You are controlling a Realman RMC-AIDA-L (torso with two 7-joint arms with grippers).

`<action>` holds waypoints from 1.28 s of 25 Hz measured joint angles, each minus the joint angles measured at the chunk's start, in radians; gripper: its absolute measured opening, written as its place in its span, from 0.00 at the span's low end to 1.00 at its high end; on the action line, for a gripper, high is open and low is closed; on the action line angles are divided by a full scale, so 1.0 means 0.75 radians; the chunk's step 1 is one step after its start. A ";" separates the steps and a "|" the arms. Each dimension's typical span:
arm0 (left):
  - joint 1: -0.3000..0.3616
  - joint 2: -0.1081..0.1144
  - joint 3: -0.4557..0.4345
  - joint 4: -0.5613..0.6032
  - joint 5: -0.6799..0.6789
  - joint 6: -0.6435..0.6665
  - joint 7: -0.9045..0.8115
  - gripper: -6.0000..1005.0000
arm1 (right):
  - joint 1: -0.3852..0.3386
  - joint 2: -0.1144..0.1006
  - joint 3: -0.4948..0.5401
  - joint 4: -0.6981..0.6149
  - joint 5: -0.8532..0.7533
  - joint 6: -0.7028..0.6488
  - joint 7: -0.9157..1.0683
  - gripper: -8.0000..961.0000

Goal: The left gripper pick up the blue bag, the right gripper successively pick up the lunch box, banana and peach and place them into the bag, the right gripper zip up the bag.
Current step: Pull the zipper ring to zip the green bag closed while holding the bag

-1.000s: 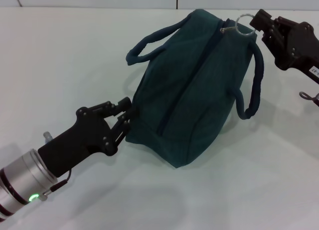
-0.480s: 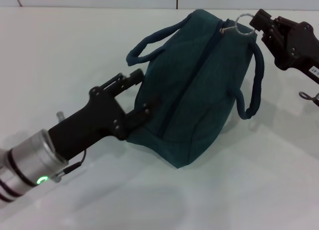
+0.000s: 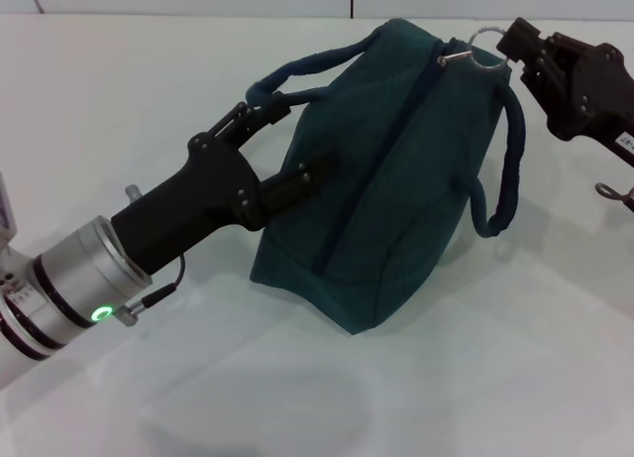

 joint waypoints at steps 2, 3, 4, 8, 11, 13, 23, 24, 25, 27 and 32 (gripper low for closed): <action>0.001 -0.001 0.002 0.000 -0.004 -0.001 0.000 0.88 | -0.003 0.000 0.000 0.000 0.000 -0.006 -0.001 0.03; 0.001 -0.001 0.002 0.000 -0.004 -0.001 0.000 0.88 | -0.004 0.000 0.000 0.001 0.000 -0.009 -0.002 0.03; 0.001 -0.001 0.003 0.000 -0.004 -0.001 0.001 0.88 | -0.004 0.000 0.000 0.002 0.000 -0.011 -0.003 0.03; 0.002 -0.002 0.007 0.000 -0.005 -0.005 0.016 0.77 | 0.001 0.000 0.000 0.013 0.011 -0.013 -0.006 0.03; 0.002 -0.002 0.007 -0.001 -0.004 -0.023 0.023 0.67 | 0.003 0.000 0.000 0.013 0.011 -0.014 -0.006 0.03; -0.001 -0.002 0.007 -0.002 -0.001 -0.042 0.029 0.61 | 0.003 0.000 0.000 0.013 0.012 -0.014 -0.007 0.03; 0.002 0.000 0.009 0.004 0.006 -0.038 0.033 0.36 | 0.002 0.000 -0.028 0.014 0.012 -0.014 -0.002 0.02; 0.003 0.001 0.011 0.007 0.007 -0.036 0.033 0.33 | 0.001 0.000 -0.030 0.014 0.013 -0.014 -0.002 0.02; 0.003 0.002 0.012 0.009 0.011 -0.036 0.033 0.31 | -0.001 0.000 -0.031 0.014 0.012 -0.014 -0.001 0.02; 0.003 0.004 0.012 0.010 0.014 -0.036 0.033 0.16 | -0.003 0.000 -0.033 0.014 0.012 -0.014 -0.001 0.02; 0.007 0.010 0.013 0.015 0.043 -0.016 0.068 0.07 | -0.004 0.000 -0.056 0.014 0.012 -0.020 0.000 0.02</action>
